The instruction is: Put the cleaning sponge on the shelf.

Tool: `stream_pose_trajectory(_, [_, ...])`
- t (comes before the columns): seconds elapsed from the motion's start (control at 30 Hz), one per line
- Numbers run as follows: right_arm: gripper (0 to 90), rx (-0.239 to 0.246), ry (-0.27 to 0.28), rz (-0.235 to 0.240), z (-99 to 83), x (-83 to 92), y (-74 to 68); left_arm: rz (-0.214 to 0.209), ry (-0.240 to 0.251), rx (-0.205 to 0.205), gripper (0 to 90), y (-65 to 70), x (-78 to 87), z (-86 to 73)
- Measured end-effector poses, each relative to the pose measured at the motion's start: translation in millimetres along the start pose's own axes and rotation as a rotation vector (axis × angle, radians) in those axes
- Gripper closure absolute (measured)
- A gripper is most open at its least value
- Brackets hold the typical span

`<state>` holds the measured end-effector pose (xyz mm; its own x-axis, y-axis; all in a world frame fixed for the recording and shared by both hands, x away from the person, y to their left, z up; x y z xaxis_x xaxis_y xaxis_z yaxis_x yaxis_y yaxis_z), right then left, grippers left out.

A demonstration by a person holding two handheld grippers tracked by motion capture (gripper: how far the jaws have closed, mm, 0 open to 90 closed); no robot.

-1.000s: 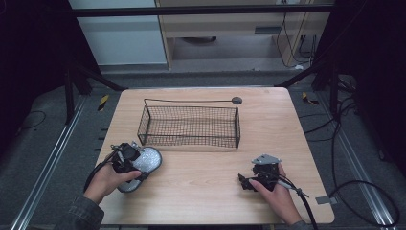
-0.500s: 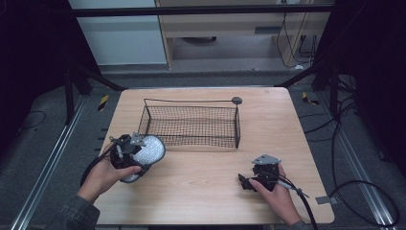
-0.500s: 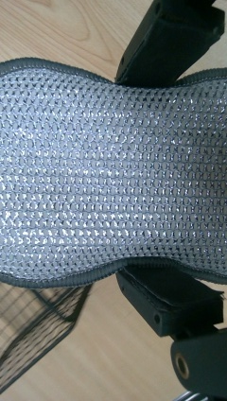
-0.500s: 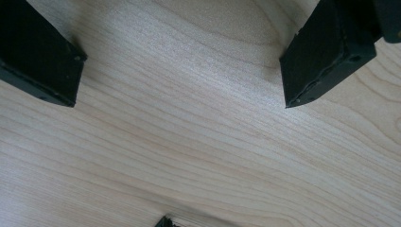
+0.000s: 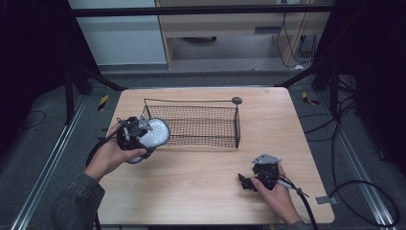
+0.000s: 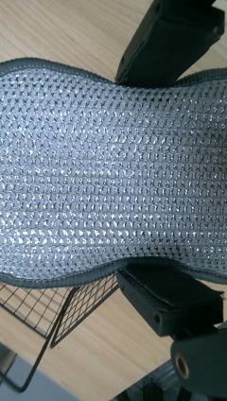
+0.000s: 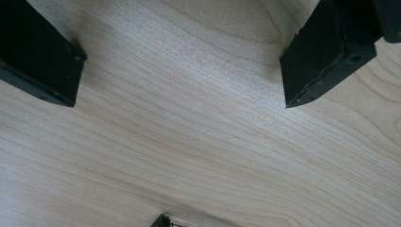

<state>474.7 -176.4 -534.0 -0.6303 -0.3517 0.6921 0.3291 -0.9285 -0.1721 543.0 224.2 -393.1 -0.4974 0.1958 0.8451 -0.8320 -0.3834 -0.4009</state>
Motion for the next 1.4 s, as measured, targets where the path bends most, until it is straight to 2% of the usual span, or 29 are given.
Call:
stream_pose_trajectory(0.1, [0.4,0.003,0.0,0.0,0.0,0.0,0.2,0.007,0.004,-0.001,9.8,-2.9,0.1,5.0])
stream_pose_trajectory(0.23, [0.4,0.002,0.0,0.001,0.0,0.0,0.1,0.005,0.0,-0.021,10.2,-2.7,-1.4,10.0])
stream_pose_trajectory(0.33, [0.4,0.002,0.0,0.001,0.0,0.0,0.1,0.009,-0.003,-0.055,10.4,-2.8,-2.8,16.6])
stream_pose_trajectory(0.47, [0.4,0.0,0.0,0.001,0.0,0.0,0.0,0.007,0.007,-0.068,10.5,-2.9,-1.7,24.0])
stream_pose_trajectory(0.6, [0.4,0.003,-0.001,0.003,0.2,-0.1,0.2,-0.002,0.024,-0.079,10.4,-4.8,-1.6,32.6])
stream_pose_trajectory(0.8, [0.4,0.003,-0.001,0.003,0.2,-0.1,0.2,-0.028,0.029,-0.125,10.3,-9.9,-6.5,43.2])
stream_pose_trajectory(0.83, [0.4,0.004,0.0,0.003,0.2,-0.2,0.2,-0.032,0.026,-0.154,10.3,-14.5,-8.3,47.5])
stream_pose_trajectory(0.97, [0.4,0.003,-0.001,0.003,0.1,-0.1,0.1,-0.044,0.044,-0.177,10.3,-26.3,-10.4,56.9])
stream_pose_trajectory(1.1, [0.4,0.003,0.0,0.004,0.1,-0.2,0.1,-0.035,0.034,-0.239,10.4,-35.1,-12.3,67.2])
stream_pose_trajectory(1.3, [0.4,0.002,-0.001,0.004,0.2,-0.2,0.1,-0.022,0.039,-0.273,10.6,-42.3,-20.0,78.4])
stream_pose_trajectory(1.33, [0.4,0.002,-0.001,0.004,0.2,-0.2,0.1,0.015,0.04,-0.278,10.7,-44.5,-24.5,82.0])
stream_pose_trajectory(1.4, [0.4,0.003,-0.001,0.004,0.2,-0.2,0.1,0.01,0.051,-0.273,10.8,-46.2,-28.1,85.2])
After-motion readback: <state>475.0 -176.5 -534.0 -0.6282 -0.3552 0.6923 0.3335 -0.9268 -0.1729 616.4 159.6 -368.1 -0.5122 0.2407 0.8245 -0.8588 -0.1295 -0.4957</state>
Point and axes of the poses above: each handheld gripper's, and its own axes: x roughly backward along the jaws, z roughly out of its top, y roughly to its right, the point moved 3 cm from there along -x, roughly forward along the jaws, and after that the axes turned 14 degrees about -x, right-handed, at the moved point
